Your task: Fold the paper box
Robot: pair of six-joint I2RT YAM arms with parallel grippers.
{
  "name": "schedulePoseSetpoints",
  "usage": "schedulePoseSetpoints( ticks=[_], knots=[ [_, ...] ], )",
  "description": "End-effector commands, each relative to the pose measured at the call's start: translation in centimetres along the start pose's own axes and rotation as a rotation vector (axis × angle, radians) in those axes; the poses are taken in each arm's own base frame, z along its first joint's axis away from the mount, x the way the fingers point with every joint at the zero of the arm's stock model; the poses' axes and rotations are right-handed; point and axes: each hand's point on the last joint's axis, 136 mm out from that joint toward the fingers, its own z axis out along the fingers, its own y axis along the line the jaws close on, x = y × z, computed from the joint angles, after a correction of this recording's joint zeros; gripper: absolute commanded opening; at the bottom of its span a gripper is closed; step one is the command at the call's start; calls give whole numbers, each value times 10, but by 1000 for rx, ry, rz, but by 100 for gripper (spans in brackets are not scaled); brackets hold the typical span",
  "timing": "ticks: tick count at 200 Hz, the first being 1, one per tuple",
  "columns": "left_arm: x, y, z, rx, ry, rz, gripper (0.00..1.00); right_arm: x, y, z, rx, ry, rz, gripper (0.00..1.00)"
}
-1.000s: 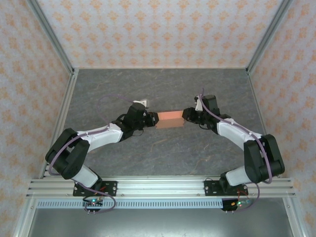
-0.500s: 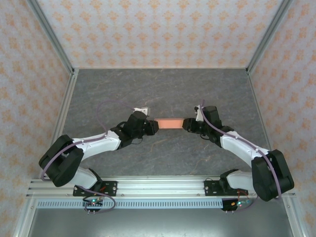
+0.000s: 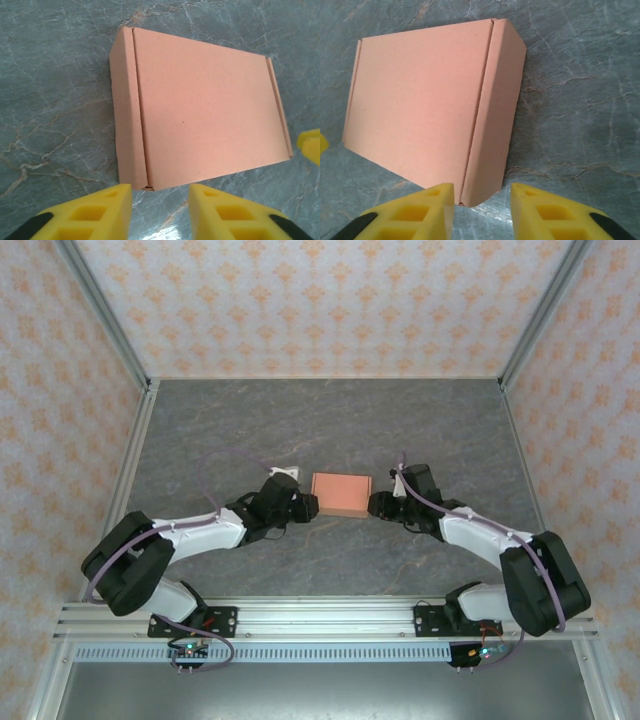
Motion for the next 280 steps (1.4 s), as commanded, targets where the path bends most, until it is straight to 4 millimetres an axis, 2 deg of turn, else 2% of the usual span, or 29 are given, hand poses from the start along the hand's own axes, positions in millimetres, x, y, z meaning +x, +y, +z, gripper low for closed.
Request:
schedulePoseSetpoints(
  ticks=[1, 23, 42, 62, 93, 126, 175, 190, 193, 208, 231, 251, 255, 265, 280],
  knots=[
    [-14, 6, -12, -32, -42, 16, 45, -14, 8, -2, 5, -34, 21, 41],
    [-24, 2, -4, 0, -13, -17, 56, -23, 15, 7, -39, -52, 88, 45],
    [-26, 5, 8, -8, 21, -46, 59, -29, 20, 17, -61, -48, 117, 46],
    [-27, 6, 22, 3, 46, -73, 60, -33, 23, 28, -82, -32, 135, 46],
    [-28, 1, 39, 26, 80, -86, 58, -45, 27, 35, -84, -45, 129, 46],
    [-47, 7, 49, 22, 64, -115, 53, -60, 33, 47, -89, -53, 124, 44],
    [-92, 17, 79, -2, 68, -110, 51, -114, 50, 81, -83, -76, 87, 42],
    [-110, 24, 84, -12, 45, -126, 52, -131, 47, 91, -51, -82, 75, 42],
    [-106, 31, 92, -27, 58, -136, 53, -134, 46, 92, -42, -83, 73, 42],
    [-115, 39, 94, -34, 40, -157, 57, -144, 38, 95, 7, -95, 59, 43],
    [-127, 46, 89, -67, 19, -135, 65, -157, 21, 84, 100, -115, 34, 45],
    [-137, 57, 78, -135, 1, -76, 71, -163, 9, 61, 187, -140, -8, 47],
    [-147, 53, 66, -139, -30, -62, 72, -164, 6, 55, 210, -147, -18, 48],
    [-156, 58, 51, -176, -65, -36, 74, -168, -1, 36, 269, -177, -49, 50],
    [-168, 69, 19, -249, -154, 7, 75, -175, -4, -7, 353, -270, -119, 56]
  ],
)
